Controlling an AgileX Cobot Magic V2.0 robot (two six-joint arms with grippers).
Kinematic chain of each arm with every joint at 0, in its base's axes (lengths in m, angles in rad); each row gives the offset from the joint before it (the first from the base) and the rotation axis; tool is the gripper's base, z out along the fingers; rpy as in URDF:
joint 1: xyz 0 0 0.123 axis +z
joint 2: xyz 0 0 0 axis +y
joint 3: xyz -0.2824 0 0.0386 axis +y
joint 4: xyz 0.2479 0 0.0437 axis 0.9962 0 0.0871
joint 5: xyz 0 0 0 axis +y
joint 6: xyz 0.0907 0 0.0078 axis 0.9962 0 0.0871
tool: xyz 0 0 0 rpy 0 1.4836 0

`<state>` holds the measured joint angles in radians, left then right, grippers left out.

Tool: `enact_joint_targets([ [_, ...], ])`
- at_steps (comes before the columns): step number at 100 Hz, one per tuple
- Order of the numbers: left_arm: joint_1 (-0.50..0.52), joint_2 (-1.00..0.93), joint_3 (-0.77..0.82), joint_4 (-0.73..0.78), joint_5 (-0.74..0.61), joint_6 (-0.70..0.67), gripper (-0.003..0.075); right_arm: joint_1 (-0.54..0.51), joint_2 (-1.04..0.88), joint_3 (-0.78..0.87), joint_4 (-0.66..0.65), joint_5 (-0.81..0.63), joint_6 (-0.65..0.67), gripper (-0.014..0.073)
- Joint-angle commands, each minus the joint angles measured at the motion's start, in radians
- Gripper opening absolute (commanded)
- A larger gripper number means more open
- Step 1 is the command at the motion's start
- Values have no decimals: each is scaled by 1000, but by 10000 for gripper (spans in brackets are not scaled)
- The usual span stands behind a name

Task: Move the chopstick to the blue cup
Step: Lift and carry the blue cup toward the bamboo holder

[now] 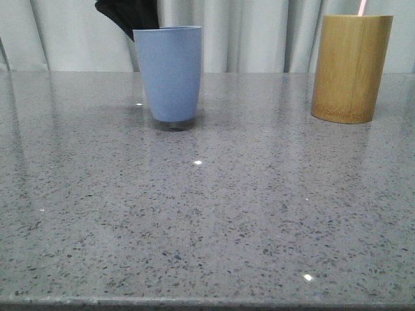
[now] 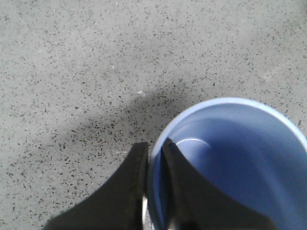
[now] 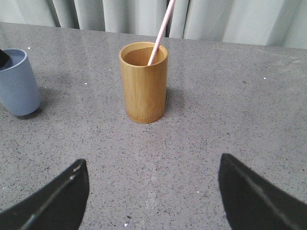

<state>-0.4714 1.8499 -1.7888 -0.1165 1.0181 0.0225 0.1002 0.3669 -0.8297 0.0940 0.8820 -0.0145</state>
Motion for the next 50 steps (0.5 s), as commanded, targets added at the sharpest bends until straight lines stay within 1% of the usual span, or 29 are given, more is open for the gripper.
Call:
enact_joint_targets([
  [1, -7, -48, -38, -8, -49, -5, -19, 1, 19, -29, 2, -80, -5, 562],
  [22, -7, -31, -36, -8, -53, -5, -19, 1, 19, -29, 2, -80, -5, 562],
  [50, -40, -24, -36, -3, -79, 7, -19, 1, 19, -29, 2, -80, -5, 562],
])
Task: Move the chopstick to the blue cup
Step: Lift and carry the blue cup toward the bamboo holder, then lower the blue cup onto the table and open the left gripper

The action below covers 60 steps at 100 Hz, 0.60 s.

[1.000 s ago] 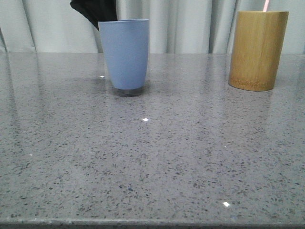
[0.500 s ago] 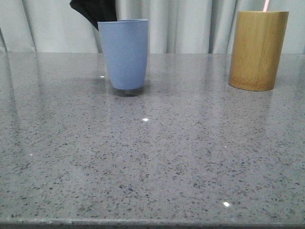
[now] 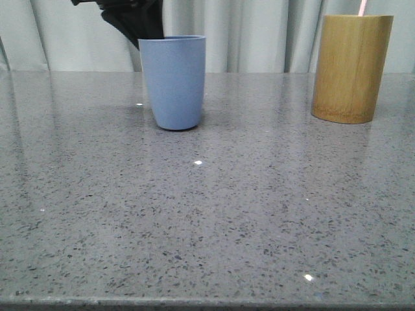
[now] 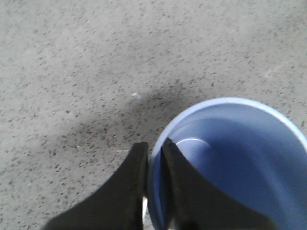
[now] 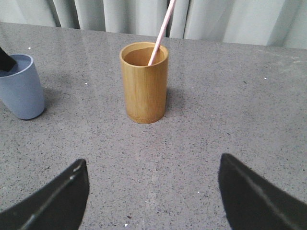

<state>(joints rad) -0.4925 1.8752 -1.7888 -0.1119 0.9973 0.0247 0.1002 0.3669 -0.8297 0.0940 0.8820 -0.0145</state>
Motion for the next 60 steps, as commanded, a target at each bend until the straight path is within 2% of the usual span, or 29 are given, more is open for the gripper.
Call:
enact_joint_targets([
  [1, -21, -48, -36, -7, -59, 5, -19, 1, 19, -29, 2, -80, -5, 562],
  [52, -23, -23, -36, 4, -32, 5, -15, 1, 19, -29, 2, -80, -5, 562],
  [60, -23, -23, -36, 4, -27, 5, 25, 1, 19, -29, 2, -80, -5, 562],
])
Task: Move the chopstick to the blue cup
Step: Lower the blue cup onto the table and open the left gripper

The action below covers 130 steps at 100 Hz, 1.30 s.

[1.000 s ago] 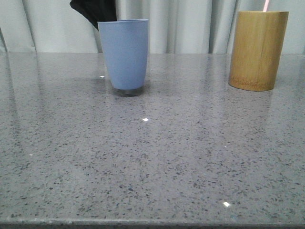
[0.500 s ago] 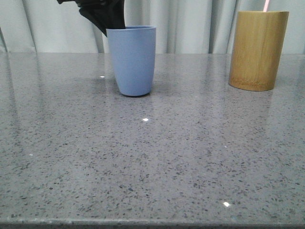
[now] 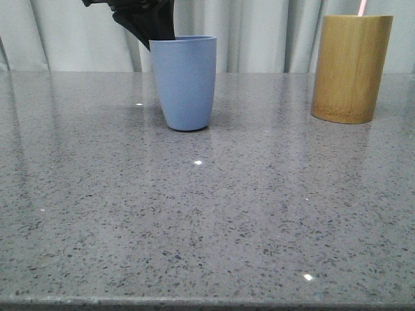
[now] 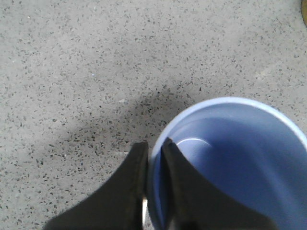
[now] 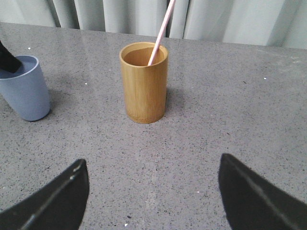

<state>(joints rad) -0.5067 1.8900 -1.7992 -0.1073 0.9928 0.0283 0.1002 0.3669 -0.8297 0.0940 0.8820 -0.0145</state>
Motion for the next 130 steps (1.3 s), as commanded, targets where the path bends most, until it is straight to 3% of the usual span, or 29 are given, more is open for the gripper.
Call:
enact_joint_targets([
  [1, -9, -38, -25, -1, -22, 1, 31, 1, 19, -29, 2, -80, -5, 562],
  [28, -9, -38, -25, -1, 0, 3, 360, 1, 19, -29, 2, -80, -5, 562],
  [38, -9, -40, -29, -6, 0, 3, 431, 1, 19, -29, 2, -80, -5, 562],
  [97, -9, -55, -211, -43, 111, 3, 430, 1, 19, -29, 2, -80, -5, 562],
  [130, 53, -201, -225, 7, 112, -28, 430, 1, 19, -29, -7, -81, -5, 562],
])
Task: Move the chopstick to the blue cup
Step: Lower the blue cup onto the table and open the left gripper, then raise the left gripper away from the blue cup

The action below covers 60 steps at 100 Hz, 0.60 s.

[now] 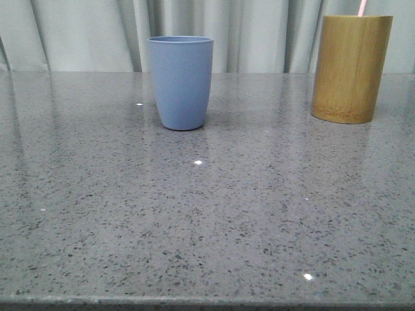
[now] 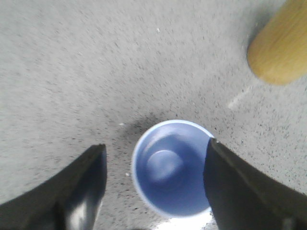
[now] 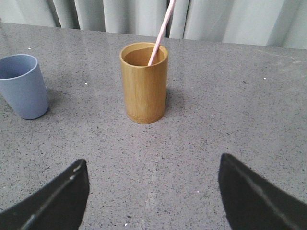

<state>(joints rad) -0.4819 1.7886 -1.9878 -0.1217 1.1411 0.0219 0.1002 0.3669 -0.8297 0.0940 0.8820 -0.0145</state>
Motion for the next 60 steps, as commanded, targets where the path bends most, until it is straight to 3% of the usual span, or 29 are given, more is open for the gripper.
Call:
enact_joint_targets([
  [1, 33, -103, -36, 21, -37, -22, 430, 1, 19, -29, -7, -81, -5, 562],
  [29, 172, -313, 110, 25, -47, -22, 430, 1, 19, -29, -7, -80, -5, 562],
  [45, 232, -503, 346, 27, -141, -22, 426, 1, 19, -29, -7, -80, -5, 562],
  [60, 269, -697, 614, 27, -221, -22, 369, 1, 19, -29, -7, -80, -5, 562],
])
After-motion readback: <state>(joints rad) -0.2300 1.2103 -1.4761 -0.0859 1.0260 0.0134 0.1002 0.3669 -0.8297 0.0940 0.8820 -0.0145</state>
